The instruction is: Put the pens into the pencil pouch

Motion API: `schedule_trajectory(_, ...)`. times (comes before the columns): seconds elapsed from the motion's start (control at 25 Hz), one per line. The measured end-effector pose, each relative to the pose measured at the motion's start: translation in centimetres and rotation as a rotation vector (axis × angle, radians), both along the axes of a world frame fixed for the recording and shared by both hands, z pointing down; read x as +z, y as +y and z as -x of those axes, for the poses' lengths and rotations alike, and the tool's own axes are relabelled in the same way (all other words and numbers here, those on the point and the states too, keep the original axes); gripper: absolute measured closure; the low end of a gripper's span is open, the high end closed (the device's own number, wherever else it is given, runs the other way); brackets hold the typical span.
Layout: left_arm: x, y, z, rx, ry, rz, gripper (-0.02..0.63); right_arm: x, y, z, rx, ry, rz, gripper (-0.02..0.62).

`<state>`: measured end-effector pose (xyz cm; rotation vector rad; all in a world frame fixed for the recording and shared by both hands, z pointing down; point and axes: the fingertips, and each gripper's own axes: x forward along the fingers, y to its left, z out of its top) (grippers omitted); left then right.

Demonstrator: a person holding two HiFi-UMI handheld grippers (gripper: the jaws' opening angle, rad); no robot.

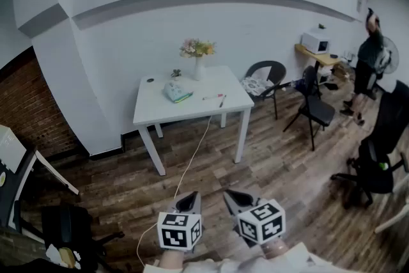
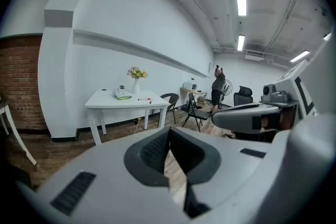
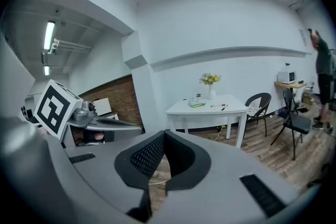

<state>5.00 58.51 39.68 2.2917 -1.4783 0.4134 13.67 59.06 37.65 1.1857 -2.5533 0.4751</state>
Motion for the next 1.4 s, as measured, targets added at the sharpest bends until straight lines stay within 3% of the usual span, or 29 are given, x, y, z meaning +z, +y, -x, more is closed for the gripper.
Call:
schedule_trajectory(0.24, 1.4, 1.0, -0.5, 0.005, 0.0, 0.042, 0.598, 1.1, 0.8, 1.1, -0.026, 0.009, 0.006, 0.589)
schedule_trajectory(0.6, 1.5, 1.0, -1.4, 0.018, 0.021, 0.041, 0.598, 1.1, 1.0, 0.5, -0.019, -0.014, -0.006, 0.589)
schedule_trajectory(0.8, 1.6, 1.2, -1.9, 0.036, 0.033, 0.008, 0.598, 1.1, 0.8, -0.6, 0.02, -0.084, -0.021, 0.588)
schedule_trajectory(1.04, 1.5, 1.4, -3.5, 0.022, 0.018, -0.002, 0.595, 2.5, 0.4, -3.0, 0.055, -0.045, 0.009, 0.584)
schedule_trajectory(1.16, 2.1, 1.8, -4.3, 0.007, 0.022, 0.009, 0.509, 2.9, 0.6, -3.4, 0.032, -0.056, 0.009, 0.494)
schedule_trajectory(1.4, 3.6, 2.7, -5.3, -0.017, 0.019, 0.047, 0.479, 3.8, 1.2, -4.3, 0.005, -0.072, 0.038, 0.494)
